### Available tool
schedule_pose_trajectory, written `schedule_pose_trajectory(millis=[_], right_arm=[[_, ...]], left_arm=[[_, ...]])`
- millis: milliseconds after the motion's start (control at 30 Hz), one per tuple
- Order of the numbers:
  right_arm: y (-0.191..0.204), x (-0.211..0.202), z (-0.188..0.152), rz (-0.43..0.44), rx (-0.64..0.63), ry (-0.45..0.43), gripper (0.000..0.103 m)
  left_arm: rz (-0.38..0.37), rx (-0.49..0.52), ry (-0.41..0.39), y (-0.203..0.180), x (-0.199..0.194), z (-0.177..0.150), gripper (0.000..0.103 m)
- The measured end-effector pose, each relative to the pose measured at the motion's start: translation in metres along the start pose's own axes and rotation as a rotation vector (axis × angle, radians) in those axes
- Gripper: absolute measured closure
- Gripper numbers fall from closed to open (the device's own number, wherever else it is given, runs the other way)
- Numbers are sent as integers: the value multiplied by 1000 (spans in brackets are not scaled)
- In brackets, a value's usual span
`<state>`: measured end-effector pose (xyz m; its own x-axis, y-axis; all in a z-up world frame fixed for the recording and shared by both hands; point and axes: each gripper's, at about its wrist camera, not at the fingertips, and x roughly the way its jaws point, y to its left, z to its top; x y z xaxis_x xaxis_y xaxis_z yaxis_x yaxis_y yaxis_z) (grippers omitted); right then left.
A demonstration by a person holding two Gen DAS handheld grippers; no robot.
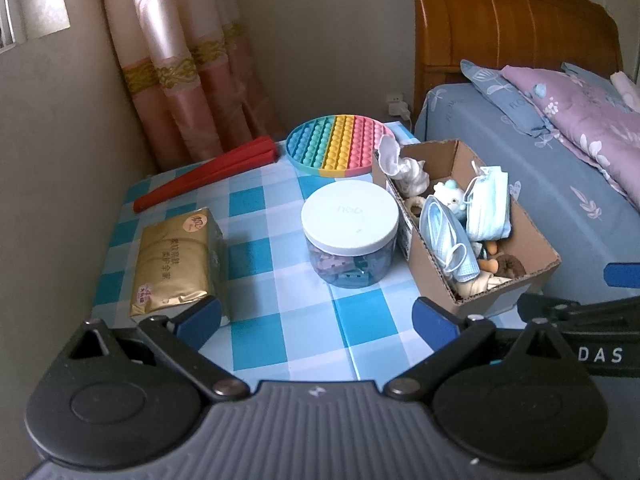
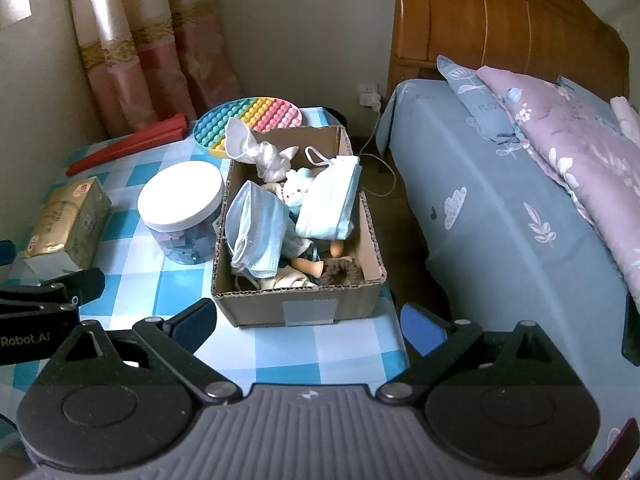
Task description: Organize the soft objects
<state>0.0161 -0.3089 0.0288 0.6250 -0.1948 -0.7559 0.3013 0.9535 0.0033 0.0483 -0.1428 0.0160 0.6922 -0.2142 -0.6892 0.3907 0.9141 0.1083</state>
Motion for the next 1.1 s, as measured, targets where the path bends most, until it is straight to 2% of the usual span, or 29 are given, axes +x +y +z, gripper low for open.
schedule_pose_trajectory(millis=[1100], right_arm=[[1,-4,1,0,-2,-8,3]], left_arm=[[4,-9,-3,3,-1,2,2]])
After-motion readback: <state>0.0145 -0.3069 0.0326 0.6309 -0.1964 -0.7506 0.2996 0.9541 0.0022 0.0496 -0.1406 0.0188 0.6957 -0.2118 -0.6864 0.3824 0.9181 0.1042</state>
